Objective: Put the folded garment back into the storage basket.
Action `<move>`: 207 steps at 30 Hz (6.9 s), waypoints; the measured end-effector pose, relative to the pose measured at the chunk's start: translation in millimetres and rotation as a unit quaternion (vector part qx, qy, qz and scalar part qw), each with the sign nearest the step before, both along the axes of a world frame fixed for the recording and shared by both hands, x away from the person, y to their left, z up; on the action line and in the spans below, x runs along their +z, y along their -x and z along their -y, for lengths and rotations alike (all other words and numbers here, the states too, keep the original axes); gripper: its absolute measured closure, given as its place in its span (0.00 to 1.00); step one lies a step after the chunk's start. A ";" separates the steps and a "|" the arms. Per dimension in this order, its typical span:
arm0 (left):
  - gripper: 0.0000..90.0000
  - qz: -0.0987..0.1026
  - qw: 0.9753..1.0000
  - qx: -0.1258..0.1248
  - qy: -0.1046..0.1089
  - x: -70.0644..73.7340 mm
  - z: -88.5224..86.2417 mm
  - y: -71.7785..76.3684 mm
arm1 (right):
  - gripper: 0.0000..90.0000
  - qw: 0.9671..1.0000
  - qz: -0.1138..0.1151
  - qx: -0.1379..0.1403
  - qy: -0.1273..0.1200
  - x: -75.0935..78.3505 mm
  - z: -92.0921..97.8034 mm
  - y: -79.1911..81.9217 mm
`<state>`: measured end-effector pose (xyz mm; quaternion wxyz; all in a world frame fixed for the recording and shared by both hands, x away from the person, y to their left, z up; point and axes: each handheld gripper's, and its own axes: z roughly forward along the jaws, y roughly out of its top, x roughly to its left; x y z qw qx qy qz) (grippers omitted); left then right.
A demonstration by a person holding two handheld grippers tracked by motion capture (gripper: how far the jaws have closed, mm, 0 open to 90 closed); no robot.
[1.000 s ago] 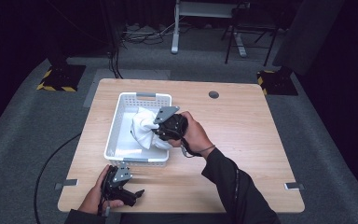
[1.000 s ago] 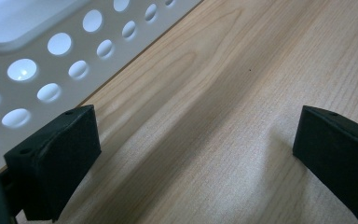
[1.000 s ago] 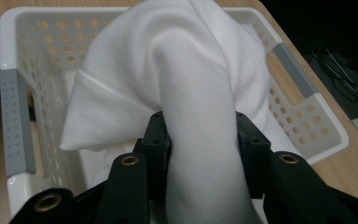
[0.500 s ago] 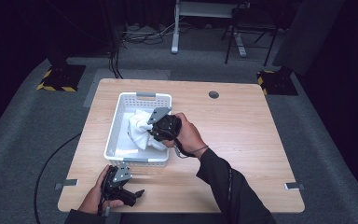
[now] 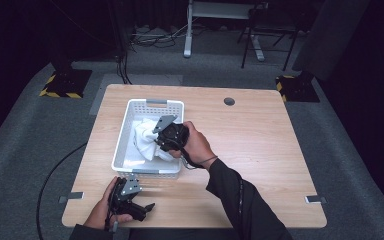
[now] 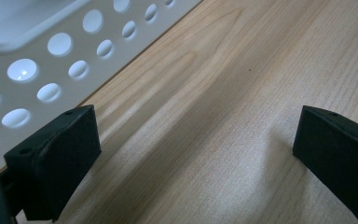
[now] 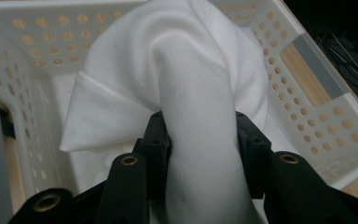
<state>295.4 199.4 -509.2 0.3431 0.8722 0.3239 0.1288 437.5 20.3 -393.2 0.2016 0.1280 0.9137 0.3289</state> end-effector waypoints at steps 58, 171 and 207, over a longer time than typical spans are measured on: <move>0.01 -0.001 1.000 -0.001 0.000 0.0 -0.3 0.4 | 0.05 0.999 -0.043 0.020 0.027 -29.4 -1.3 -4.1; 0.01 -0.001 1.000 0.000 0.001 0.0 -0.4 0.2 | 0.04 0.998 0.010 -0.061 0.019 -33.2 211.2 67.3; 0.01 -0.001 1.000 0.001 0.000 0.0 -0.4 0.3 | 0.04 0.989 -0.028 -0.142 0.034 -86.6 286.7 97.3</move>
